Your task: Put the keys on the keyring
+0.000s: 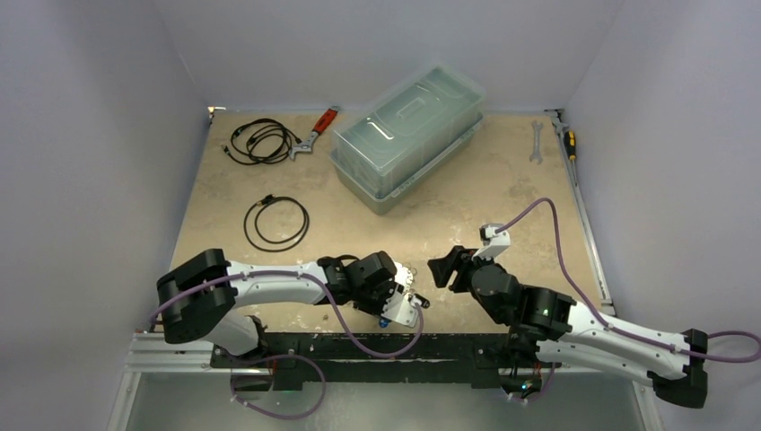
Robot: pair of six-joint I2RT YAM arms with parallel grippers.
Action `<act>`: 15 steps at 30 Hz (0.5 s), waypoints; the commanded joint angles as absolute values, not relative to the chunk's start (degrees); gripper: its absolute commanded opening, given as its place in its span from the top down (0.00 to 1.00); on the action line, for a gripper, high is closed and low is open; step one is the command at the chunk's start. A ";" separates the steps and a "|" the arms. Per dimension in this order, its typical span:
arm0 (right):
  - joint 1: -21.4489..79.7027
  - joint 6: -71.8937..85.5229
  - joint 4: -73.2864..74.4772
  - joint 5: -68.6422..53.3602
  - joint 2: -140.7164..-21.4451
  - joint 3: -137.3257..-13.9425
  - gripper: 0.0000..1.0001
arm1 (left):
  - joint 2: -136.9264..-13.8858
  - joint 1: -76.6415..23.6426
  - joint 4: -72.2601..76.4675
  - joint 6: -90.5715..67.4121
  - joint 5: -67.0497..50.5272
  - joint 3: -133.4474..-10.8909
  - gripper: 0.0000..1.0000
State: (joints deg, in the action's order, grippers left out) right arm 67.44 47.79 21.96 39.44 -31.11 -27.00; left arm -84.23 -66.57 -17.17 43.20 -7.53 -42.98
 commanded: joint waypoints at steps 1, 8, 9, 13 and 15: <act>67.41 47.08 20.50 40.01 -30.75 -26.68 0.36 | -85.33 -66.80 -15.74 45.08 -10.60 -44.85 0.62; 67.41 47.11 20.40 39.73 -30.15 -26.36 0.36 | -86.60 -66.80 -15.30 45.09 -12.05 -45.18 0.67; 67.41 47.13 20.35 39.77 -30.22 -26.35 0.36 | -86.62 -66.80 -15.22 45.30 -12.12 -45.19 0.68; 67.41 47.04 20.24 39.57 -30.57 -26.36 0.36 | -86.32 -66.80 -14.96 45.73 -12.71 -45.03 0.69; 67.41 47.02 20.13 39.63 -30.89 -26.41 0.36 | -86.37 -66.80 -15.03 45.77 -13.18 -45.07 0.69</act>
